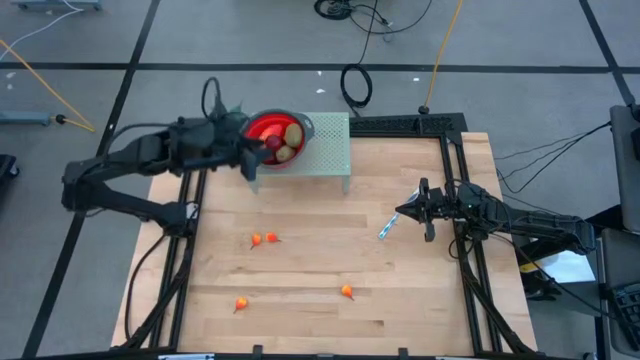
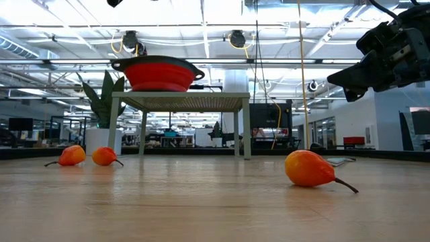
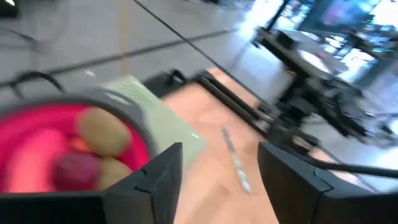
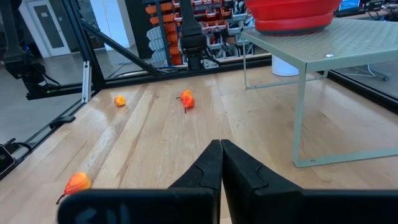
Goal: Pick & Place Fruit
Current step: Put the pear into the red strainer bowl on the shelf
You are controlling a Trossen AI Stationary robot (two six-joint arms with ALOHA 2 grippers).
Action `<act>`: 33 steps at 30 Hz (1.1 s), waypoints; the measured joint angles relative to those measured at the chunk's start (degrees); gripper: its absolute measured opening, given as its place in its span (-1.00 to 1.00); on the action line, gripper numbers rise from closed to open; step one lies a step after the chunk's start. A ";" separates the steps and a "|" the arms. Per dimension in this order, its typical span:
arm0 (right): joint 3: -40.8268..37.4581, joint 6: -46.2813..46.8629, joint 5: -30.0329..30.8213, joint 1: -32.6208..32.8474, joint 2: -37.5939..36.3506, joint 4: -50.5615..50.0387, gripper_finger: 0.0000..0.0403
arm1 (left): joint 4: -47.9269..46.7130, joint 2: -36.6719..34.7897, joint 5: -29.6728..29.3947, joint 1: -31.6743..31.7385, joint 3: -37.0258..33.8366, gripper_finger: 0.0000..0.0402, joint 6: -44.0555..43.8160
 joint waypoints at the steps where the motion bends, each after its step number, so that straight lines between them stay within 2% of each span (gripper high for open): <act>1: 0.02 0.00 -0.01 0.00 0.00 0.00 -1.00 | -0.06 0.11 0.00 -1.72 0.00 -0.02 -1.39; 8: 0.02 1.05 -0.01 0.00 0.00 0.00 -1.00 | -1.09 2.48 3.03 -13.07 0.00 -0.26 -9.98; 18: 0.02 -0.17 -0.01 0.00 0.00 0.00 -1.00 | -5.10 9.20 3.61 -26.52 0.02 -0.54 -24.89; 33: 0.00 -0.17 -0.02 0.00 0.00 -0.44 -1.00 | -9.57 20.34 4.99 -38.89 0.02 -0.94 -44.97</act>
